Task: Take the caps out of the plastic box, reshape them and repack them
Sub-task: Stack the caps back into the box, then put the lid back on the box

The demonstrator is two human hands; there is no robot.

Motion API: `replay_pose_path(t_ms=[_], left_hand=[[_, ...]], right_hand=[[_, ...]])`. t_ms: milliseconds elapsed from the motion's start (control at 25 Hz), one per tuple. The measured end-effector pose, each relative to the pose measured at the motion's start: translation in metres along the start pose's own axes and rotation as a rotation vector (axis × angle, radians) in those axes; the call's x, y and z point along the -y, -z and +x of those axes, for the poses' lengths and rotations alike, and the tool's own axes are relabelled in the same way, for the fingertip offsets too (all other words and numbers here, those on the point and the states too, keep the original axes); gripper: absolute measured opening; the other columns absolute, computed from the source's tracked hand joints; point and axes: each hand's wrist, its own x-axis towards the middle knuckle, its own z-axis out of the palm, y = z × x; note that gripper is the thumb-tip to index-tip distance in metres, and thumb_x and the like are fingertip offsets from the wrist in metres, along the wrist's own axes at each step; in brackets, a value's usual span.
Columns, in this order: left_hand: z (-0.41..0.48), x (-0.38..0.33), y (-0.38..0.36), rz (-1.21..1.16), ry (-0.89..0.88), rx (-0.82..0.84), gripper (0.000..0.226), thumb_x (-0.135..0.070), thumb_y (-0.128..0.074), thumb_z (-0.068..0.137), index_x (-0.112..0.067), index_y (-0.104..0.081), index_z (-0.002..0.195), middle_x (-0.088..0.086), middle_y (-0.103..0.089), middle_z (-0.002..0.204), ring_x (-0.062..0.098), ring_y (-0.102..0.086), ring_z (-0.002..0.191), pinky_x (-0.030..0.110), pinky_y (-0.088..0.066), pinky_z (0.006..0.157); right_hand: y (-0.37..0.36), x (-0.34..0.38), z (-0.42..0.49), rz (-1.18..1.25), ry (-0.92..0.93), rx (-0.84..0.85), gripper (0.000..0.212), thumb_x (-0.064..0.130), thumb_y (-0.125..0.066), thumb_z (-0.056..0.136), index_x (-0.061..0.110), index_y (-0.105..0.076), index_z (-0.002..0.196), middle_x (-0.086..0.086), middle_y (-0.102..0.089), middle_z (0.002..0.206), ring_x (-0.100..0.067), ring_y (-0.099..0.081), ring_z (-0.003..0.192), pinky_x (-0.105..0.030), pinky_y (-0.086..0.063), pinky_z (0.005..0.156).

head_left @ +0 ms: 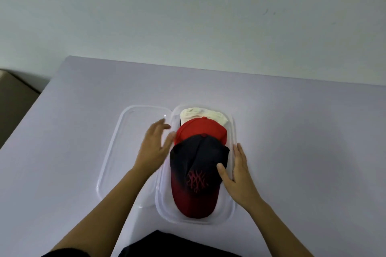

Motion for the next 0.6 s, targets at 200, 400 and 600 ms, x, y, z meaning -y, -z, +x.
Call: replay_pose_path(t_ms=[200,400,600], left_hand=[[-0.023,0.082,0.030,0.137,0.570,-0.208,0.056,-0.022,-0.055,0.091,0.007,-0.034,0.135,0.028,-0.037,0.140,0.044,-0.034,0.130,0.050,-0.028,0.108],[-0.042,0.117,0.033,0.258,0.847,-0.021,0.069,-0.047,-0.050,0.090,0.006,-0.037,0.131,0.027,-0.035,0.138,0.045,-0.031,0.126,0.055,-0.032,0.101],[-0.036,0.125,0.062,0.051,0.736,-0.080,0.041,-0.037,-0.051,0.093,0.000,-0.044,0.110,0.026,-0.055,0.112,0.042,-0.052,0.105,0.050,-0.045,0.086]], right_hand=[[-0.028,-0.003,-0.029,0.313,-0.308,-0.131,0.053,0.024,-0.037,0.099,0.016,-0.016,0.148,-0.004,-0.027,0.153,-0.020,-0.029,0.139,-0.026,-0.023,0.109],[-0.036,0.003,-0.029,0.364,-0.372,-0.188,0.044,0.024,-0.029,0.101,0.013,-0.032,0.143,-0.009,-0.049,0.137,-0.026,-0.046,0.125,-0.030,-0.033,0.102],[-0.034,0.005,-0.029,0.279,-0.345,-0.203,0.044,0.021,-0.029,0.101,0.010,-0.031,0.143,-0.012,-0.052,0.133,-0.029,-0.049,0.121,-0.031,-0.037,0.098]])
